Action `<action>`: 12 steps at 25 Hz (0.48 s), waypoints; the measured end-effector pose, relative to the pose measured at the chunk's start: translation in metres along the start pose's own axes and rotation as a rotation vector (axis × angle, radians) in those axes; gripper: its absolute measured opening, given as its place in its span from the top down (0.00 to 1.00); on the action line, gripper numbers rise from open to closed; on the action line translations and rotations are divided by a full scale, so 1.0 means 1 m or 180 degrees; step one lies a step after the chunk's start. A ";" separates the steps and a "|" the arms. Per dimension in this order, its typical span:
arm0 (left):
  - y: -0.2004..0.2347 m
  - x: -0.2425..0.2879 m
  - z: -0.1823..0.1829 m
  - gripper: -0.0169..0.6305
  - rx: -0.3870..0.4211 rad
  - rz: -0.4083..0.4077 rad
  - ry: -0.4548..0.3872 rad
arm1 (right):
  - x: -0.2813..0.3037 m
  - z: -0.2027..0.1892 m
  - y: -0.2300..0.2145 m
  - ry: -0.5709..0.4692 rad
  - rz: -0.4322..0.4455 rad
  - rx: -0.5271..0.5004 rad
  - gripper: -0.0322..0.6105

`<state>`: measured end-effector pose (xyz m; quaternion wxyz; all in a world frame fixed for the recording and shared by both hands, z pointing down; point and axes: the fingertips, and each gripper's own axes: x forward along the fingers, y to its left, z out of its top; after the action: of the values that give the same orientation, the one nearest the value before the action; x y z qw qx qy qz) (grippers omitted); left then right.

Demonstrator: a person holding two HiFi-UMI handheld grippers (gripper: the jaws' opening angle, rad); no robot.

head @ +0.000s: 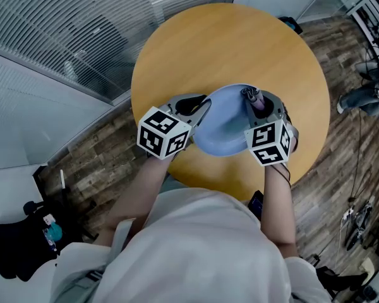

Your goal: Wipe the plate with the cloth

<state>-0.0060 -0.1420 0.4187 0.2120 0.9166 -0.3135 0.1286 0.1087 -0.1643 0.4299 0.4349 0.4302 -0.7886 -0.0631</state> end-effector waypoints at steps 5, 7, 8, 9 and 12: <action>0.006 -0.002 0.000 0.90 -0.0034 0.0022 -0.0037 | 0.001 -0.014 -0.001 0.0094 -0.0039 0.0028 0.79; 0.008 -0.002 0.002 0.90 -0.0053 0.0026 -0.0055 | 0.002 -0.018 -0.002 0.0126 -0.0054 0.0050 0.79; 0.008 -0.001 0.002 0.90 -0.0067 0.0024 -0.0063 | 0.002 -0.020 -0.003 0.0145 -0.0064 0.0067 0.79; 0.009 -0.001 0.002 0.90 -0.0083 0.0023 -0.0070 | 0.002 -0.021 -0.003 0.0164 -0.0073 0.0086 0.79; 0.010 -0.002 0.001 0.90 -0.0123 0.0028 -0.0092 | 0.002 -0.023 -0.001 0.0205 -0.0070 0.0130 0.79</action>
<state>-0.0136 -0.1483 0.4195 0.2246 0.9127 -0.3230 0.1102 0.1260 -0.1599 0.4444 0.4505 0.4494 -0.7705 -0.0379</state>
